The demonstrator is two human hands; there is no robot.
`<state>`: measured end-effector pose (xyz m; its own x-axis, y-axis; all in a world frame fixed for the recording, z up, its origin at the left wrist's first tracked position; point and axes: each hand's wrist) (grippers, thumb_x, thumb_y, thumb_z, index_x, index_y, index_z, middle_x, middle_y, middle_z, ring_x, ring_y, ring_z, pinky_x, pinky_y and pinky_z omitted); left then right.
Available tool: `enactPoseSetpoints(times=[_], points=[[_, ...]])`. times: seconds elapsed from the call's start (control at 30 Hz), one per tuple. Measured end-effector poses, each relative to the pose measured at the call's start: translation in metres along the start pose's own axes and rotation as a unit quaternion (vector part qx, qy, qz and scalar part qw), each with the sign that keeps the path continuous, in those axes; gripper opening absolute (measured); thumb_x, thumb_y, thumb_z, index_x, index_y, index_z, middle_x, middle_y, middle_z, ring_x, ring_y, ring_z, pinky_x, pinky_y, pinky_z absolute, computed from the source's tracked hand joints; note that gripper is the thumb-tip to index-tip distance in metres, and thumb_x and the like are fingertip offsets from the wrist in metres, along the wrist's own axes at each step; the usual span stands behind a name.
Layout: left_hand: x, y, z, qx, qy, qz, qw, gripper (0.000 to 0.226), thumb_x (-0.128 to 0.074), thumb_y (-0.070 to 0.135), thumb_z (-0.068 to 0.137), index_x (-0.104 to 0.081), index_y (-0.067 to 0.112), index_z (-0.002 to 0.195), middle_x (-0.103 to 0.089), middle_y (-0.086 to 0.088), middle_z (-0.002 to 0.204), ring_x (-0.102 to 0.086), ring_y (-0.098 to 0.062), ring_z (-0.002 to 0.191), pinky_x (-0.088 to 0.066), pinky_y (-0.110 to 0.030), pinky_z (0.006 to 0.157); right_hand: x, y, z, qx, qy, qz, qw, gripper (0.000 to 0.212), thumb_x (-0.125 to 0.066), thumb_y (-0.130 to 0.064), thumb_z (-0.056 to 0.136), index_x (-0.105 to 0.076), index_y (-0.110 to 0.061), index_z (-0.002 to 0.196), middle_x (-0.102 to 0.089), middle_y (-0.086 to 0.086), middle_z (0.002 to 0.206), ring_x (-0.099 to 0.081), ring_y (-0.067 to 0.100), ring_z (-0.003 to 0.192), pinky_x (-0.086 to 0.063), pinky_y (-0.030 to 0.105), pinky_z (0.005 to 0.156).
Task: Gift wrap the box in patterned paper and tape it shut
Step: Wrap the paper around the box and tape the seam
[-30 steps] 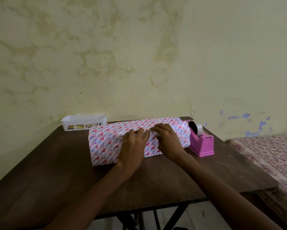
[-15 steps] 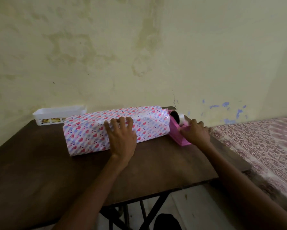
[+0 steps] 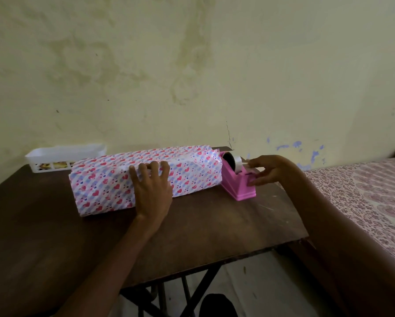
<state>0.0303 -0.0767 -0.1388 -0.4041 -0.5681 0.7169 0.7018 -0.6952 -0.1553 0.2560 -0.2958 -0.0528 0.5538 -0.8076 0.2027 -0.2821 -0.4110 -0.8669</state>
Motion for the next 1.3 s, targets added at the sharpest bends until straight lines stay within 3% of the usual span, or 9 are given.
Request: enactPoseSetpoints(times=[0.1, 0.23, 0.37, 0.7, 0.9, 1.03, 1.17, 1.3], points=[[-0.001, -0.003, 0.001, -0.003, 0.010, -0.001, 1.000, 0.064, -0.058, 0.043, 0.086, -0.035, 0.014, 0.138, -0.042, -0.021, 0.127, -0.039, -0.040, 0.119, -0.023, -0.060, 0.110, 0.000, 0.008, 0.001, 0.013, 0.004, 0.038, 0.999, 0.015, -0.067, -0.006, 0.089, -0.060, 0.000, 0.102, -0.056, 0.020, 0.111, -0.061, 0.036, 0.106, -0.059, 0.048, 0.064], [-0.003, -0.005, 0.000, -0.005, 0.015, 0.004, 1.000, 0.064, -0.059, 0.042, 0.085, -0.035, 0.014, 0.138, -0.042, -0.021, 0.127, -0.039, -0.039, 0.119, -0.022, -0.059, 0.110, 0.001, 0.017, 0.005, 0.028, -0.018, 0.078, 0.996, 0.032, -0.068, -0.001, 0.087, -0.057, 0.003, 0.116, -0.056, 0.020, 0.113, -0.060, 0.038, 0.109, -0.059, 0.048, 0.066], [-0.003, -0.005, 0.000, -0.006, 0.011, 0.005, 1.000, 0.066, -0.059, 0.044, 0.085, -0.035, 0.015, 0.139, -0.043, -0.020, 0.129, -0.039, -0.038, 0.120, -0.023, -0.058, 0.111, 0.001, 0.023, 0.007, 0.056, -0.036, 0.106, 0.992, 0.026, -0.062, 0.000, 0.091, -0.056, 0.005, 0.115, -0.055, 0.018, 0.111, -0.060, 0.031, 0.098, -0.060, 0.043, 0.067], [-0.004, -0.005, 0.000, -0.006, 0.016, 0.008, 1.000, 0.066, -0.062, 0.040, 0.082, -0.036, 0.013, 0.138, -0.043, -0.020, 0.128, -0.040, -0.039, 0.118, -0.024, -0.058, 0.111, 0.008, 0.044, 0.020, 0.086, -0.069, 0.210, 0.971, 0.033, -0.055, 0.004, 0.093, -0.052, 0.011, 0.125, -0.050, 0.022, 0.132, -0.062, 0.032, 0.106, -0.062, 0.038, 0.069], [-0.004, -0.005, -0.001, -0.006, 0.017, 0.015, 1.000, 0.066, -0.060, 0.041, 0.083, -0.035, 0.014, 0.138, -0.042, -0.020, 0.129, -0.040, -0.039, 0.119, -0.023, -0.058, 0.111, 0.011, 0.060, 0.020, 0.114, -0.092, 0.234, 0.961, 0.040, -0.053, 0.006, 0.092, -0.047, 0.015, 0.130, -0.049, 0.027, 0.138, -0.060, 0.032, 0.112, -0.058, 0.039, 0.083], [-0.006, -0.005, 0.000, -0.004, 0.015, 0.017, 1.000, 0.068, -0.061, 0.042, 0.083, -0.035, 0.014, 0.139, -0.042, -0.020, 0.130, -0.040, -0.039, 0.119, -0.023, -0.058, 0.112, 0.011, 0.068, 0.018, 0.130, -0.107, 0.235, 0.957, 0.034, -0.051, 0.006, 0.093, -0.049, 0.014, 0.126, -0.051, 0.028, 0.134, -0.064, 0.031, 0.105, -0.060, 0.036, 0.081], [-0.005, -0.004, 0.000, -0.004, 0.008, 0.021, 1.000, 0.070, -0.061, 0.044, 0.083, -0.033, 0.015, 0.140, -0.041, -0.020, 0.131, -0.039, -0.039, 0.120, -0.021, -0.058, 0.113, 0.011, 0.071, 0.015, 0.139, -0.112, 0.240, 0.954, 0.033, -0.051, 0.003, 0.094, -0.050, 0.009, 0.126, -0.052, 0.026, 0.133, -0.062, 0.032, 0.110, -0.061, 0.034, 0.078], [-0.006, -0.005, -0.001, -0.005, 0.014, 0.019, 1.000, 0.068, -0.061, 0.041, 0.083, -0.033, 0.014, 0.139, -0.041, -0.020, 0.130, -0.039, -0.039, 0.119, -0.022, -0.058, 0.112, 0.007, 0.072, 0.012, 0.158, -0.097, 0.222, 0.957, 0.025, -0.057, -0.012, 0.097, -0.059, 0.004, 0.116, -0.059, 0.020, 0.120, -0.063, 0.031, 0.106, -0.060, 0.037, 0.079]])
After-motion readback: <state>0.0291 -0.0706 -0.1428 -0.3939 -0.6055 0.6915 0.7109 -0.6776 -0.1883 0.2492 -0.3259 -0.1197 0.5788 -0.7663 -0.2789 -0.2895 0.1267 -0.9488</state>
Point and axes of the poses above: each hand's wrist, its own z-axis towards the middle knuckle, its own x-axis out of the back of the hand, y = z × x
